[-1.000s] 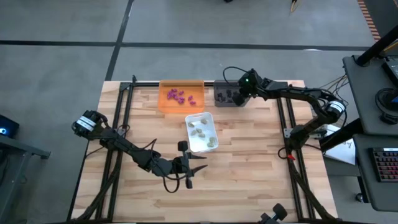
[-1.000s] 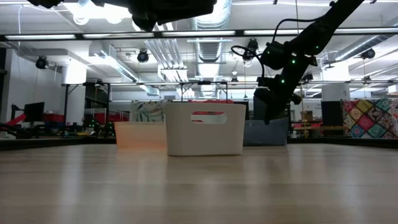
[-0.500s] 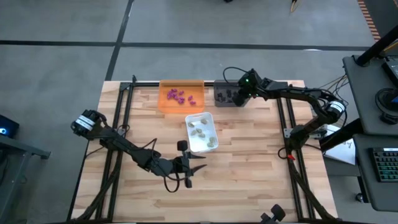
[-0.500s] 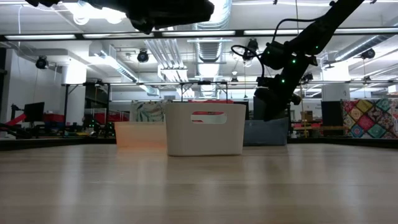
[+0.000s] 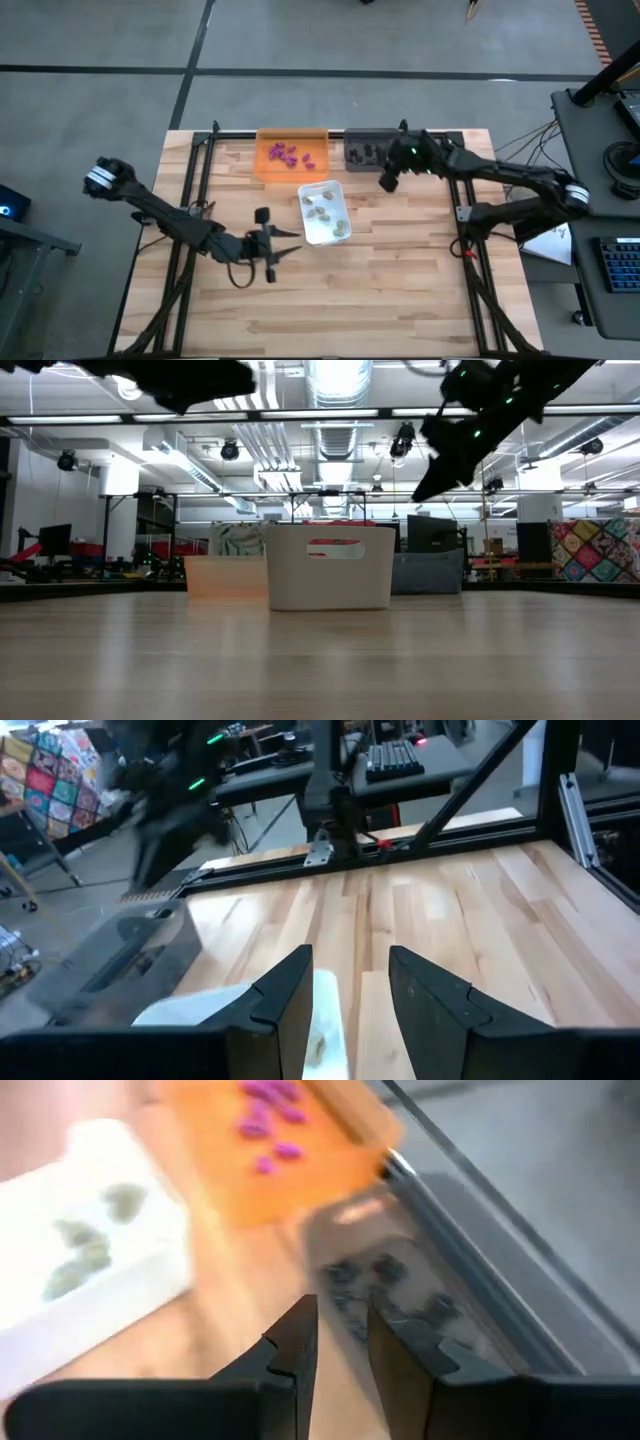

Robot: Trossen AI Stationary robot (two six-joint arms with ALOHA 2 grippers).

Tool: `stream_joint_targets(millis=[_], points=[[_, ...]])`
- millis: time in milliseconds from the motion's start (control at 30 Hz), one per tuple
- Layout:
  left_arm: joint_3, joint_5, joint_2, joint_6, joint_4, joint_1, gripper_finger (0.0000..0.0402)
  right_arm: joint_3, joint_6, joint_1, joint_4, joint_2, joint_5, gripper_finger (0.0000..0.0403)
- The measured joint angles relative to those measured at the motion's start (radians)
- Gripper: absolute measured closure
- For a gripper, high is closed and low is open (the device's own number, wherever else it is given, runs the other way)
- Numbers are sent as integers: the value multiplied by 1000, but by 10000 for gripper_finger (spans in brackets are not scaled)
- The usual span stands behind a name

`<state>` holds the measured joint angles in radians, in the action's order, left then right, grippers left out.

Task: Sort Halloween decoration
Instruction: Return to Home Position

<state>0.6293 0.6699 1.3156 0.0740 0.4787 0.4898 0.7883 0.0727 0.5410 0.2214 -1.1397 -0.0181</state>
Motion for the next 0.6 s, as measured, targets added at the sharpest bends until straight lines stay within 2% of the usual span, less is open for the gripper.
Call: stream_joint_targets(millis=[233, 433, 600], points=[[-148, 3, -155, -98, 25, -6, 286, -155, 61, -171, -28, 235, 1, 338], [-218, 0, -219, -66, 43, -16, 286, -331, 41, -283, -102, 444, 0, 344], [-268, -1, -291, -61, 44, -50, 286, -422, 18, -367, -134, 596, 0, 344]])
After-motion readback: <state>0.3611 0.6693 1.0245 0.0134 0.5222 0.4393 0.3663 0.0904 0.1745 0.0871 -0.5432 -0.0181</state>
